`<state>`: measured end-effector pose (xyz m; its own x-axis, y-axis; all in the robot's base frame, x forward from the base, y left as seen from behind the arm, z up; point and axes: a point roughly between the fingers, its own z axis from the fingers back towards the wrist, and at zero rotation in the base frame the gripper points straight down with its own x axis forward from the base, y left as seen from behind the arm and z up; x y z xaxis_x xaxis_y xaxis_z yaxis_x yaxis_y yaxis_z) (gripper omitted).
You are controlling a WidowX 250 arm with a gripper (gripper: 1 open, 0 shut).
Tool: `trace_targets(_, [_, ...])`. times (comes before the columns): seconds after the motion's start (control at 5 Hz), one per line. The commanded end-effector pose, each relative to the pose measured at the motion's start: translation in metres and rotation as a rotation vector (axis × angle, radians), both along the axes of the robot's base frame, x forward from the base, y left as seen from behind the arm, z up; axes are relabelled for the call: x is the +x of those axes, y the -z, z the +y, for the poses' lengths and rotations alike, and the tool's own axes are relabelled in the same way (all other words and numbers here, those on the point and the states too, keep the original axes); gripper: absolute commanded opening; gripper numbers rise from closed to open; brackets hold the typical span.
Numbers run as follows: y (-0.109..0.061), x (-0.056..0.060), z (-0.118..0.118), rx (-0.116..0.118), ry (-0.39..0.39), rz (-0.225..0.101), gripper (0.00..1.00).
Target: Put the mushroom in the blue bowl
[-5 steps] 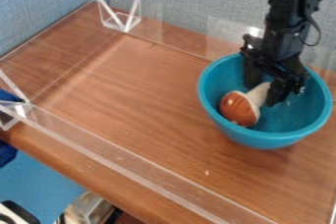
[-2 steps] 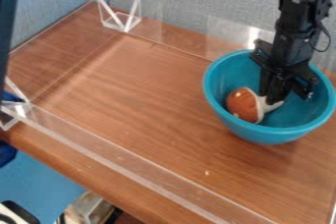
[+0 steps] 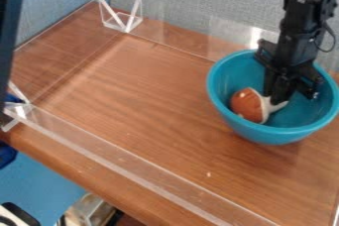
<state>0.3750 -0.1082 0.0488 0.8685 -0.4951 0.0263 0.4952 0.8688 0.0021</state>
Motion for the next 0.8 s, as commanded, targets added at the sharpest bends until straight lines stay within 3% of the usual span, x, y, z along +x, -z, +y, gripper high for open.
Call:
trace_targets(0.0, [-0.024,0.009,-0.01,-0.015,0.034,-0.058,0.0])
trace_targets(0.4, [-0.047,0.007,0.024,-0.006,-0.118,-0.051,0.0])
trace_targets(0.6, [-0.053,0.007,0.026,-0.002,-0.126,-0.045,1.0])
